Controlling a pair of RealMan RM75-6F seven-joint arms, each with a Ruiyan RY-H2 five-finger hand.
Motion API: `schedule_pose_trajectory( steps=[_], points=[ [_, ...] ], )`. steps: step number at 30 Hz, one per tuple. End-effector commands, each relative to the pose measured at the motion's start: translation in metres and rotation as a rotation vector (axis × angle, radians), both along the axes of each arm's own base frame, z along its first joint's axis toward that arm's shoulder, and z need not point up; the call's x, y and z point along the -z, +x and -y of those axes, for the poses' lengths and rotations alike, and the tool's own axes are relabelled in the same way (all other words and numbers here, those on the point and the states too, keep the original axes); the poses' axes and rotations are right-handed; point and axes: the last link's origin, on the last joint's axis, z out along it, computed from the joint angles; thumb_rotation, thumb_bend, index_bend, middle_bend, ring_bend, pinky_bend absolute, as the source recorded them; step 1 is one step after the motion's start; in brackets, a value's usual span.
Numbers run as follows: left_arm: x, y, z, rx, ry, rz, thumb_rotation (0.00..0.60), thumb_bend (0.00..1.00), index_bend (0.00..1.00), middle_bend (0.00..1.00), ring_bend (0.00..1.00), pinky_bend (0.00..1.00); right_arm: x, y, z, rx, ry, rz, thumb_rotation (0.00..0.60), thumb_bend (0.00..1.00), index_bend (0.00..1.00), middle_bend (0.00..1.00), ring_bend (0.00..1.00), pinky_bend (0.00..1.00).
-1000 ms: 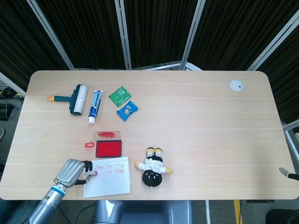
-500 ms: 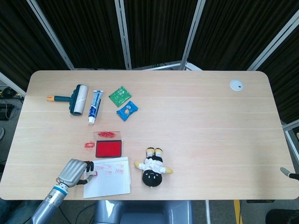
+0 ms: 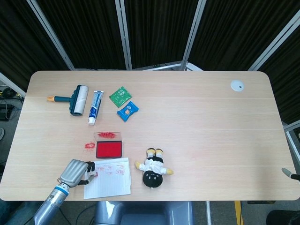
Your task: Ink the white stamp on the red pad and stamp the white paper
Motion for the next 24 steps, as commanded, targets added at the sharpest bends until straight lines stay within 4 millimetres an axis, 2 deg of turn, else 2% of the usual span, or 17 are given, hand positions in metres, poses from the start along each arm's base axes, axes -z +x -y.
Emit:
schedule_pose_trajectory(
  steps=[1, 24],
  points=[
    [0.0006, 0.0000, 0.0000, 0.001, -0.001, -0.001, 0.600, 0.37, 0.58, 0.57, 0.85, 0.85, -0.0001, -0.0002, 0.0001, 0.001, 0.000, 0.000, 0.600, 0.00, 0.00, 0.00, 0.00, 0.00],
    [0.0038, -0.0026, 0.0008, -0.003, -0.001, -0.013, 0.600, 0.38, 0.58, 0.57, 0.85, 0.85, -0.0004, -0.0012, 0.0006, 0.005, -0.001, 0.005, 0.600, 0.00, 0.00, 0.00, 0.00, 0.00]
  ],
)
